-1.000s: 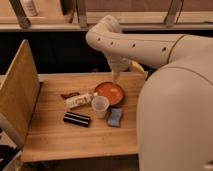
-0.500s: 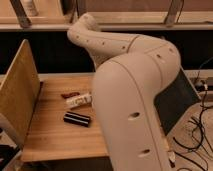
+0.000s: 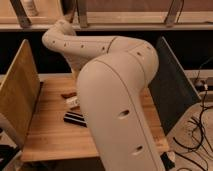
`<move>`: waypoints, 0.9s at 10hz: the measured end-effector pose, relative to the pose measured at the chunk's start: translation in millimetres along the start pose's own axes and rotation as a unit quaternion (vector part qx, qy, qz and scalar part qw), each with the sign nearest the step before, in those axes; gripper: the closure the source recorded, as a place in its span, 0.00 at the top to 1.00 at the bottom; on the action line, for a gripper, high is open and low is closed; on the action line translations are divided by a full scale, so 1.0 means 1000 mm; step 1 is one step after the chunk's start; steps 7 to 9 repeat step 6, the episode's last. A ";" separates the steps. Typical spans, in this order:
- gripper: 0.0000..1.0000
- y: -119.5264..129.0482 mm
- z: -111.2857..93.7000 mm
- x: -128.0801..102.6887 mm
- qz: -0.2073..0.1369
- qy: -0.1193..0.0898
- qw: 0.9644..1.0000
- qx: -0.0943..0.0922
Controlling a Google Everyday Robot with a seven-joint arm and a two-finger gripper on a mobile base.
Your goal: Move the arm in a circular motion
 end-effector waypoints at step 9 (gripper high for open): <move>0.80 -0.160 -0.019 0.159 0.226 0.027 0.973 0.048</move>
